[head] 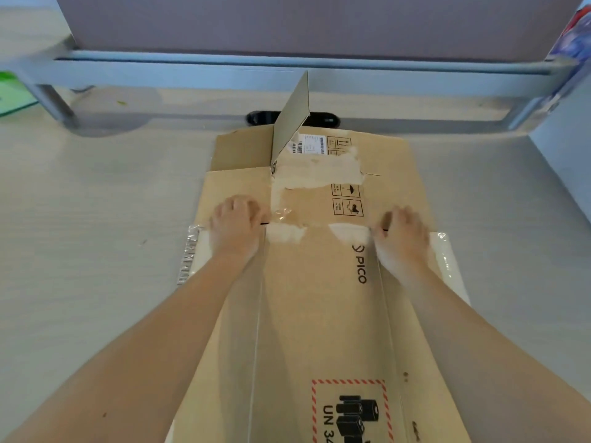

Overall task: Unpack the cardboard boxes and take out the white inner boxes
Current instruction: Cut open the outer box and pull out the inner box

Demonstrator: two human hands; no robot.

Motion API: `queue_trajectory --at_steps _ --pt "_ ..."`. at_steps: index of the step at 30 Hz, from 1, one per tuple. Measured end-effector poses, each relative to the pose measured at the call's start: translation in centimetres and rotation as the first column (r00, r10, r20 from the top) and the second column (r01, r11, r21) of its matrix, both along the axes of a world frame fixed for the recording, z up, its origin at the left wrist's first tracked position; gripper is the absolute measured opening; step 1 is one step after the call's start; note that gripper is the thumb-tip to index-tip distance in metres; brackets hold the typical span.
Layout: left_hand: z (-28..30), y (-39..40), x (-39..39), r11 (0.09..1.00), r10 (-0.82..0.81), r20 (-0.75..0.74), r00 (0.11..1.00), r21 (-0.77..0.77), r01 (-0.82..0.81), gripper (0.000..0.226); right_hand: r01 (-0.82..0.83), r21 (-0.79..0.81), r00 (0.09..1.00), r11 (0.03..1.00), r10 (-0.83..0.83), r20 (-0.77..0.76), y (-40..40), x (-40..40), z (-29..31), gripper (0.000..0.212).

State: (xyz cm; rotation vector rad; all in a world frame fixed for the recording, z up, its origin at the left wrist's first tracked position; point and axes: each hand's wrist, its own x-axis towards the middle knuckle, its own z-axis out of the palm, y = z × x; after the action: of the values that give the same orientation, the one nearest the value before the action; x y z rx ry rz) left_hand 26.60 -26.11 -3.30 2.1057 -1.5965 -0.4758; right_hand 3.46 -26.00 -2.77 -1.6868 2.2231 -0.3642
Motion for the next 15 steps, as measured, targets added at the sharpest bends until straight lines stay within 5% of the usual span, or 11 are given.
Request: queue_trajectory --at_steps 3,5,15 --pt "1.2 0.2 0.9 0.936 0.212 0.151 0.966 0.252 -0.244 0.088 0.222 0.238 0.975 0.946 -0.220 -0.036 0.7 -1.8 0.5 0.098" --pt "1.7 -0.1 1.1 0.882 0.309 0.109 0.945 0.340 -0.327 0.107 0.283 0.259 0.956 0.924 -0.294 0.004 0.6 -2.4 0.8 0.111" --pt "1.7 -1.5 4.2 0.819 0.470 -0.001 0.883 0.373 -0.435 0.110 0.441 0.273 0.803 0.855 -0.512 0.305 -1.7 -4.6 1.0 0.093"
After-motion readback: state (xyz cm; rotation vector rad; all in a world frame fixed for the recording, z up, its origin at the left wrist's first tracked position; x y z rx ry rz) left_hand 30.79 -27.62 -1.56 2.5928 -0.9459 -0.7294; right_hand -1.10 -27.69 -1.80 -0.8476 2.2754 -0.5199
